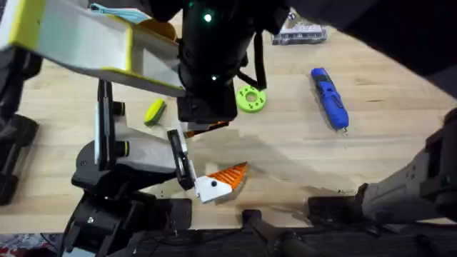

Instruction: Pick up the gripper from the table and insert it into the empty holder that is missing its gripper. Then pick up a screw, insert it into the mounting hole, and use the screwdriver to tighten it. Finally, clean up the table by picking up the vegetable and placing it into the bucket.

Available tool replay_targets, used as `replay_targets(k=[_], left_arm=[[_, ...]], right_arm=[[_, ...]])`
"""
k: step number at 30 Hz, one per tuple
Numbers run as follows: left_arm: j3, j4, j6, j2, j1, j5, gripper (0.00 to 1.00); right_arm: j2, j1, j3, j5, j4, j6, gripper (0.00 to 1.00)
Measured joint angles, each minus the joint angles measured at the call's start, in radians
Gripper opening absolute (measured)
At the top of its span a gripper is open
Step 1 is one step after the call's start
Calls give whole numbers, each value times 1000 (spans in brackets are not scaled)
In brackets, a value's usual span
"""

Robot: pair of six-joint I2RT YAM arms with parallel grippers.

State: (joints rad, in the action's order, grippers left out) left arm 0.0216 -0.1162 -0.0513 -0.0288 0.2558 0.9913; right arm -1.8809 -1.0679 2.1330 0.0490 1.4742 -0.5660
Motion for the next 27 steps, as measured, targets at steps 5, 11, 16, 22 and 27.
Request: replay_targets(k=[5, 11, 16, 22, 27], left_arm=[[0, 0, -1, 0, 0, 0, 991], [0, 0, -2, 0, 0, 0, 992], [0, 0, -2, 0, 0, 0, 992], [0, 0, -2, 0, 0, 0, 992], [0, 0, -2, 0, 0, 0, 991]], right_arm=[[0, 4, 0, 0, 0, -4, 11], [0, 6, 0, 0, -5, -8, 11], [0, 6, 0, 0, -5, -8, 11], [-5, 6, 0, 0, -6, -8, 11], [-24, 6, 0, 0, -16, -8, 11]])
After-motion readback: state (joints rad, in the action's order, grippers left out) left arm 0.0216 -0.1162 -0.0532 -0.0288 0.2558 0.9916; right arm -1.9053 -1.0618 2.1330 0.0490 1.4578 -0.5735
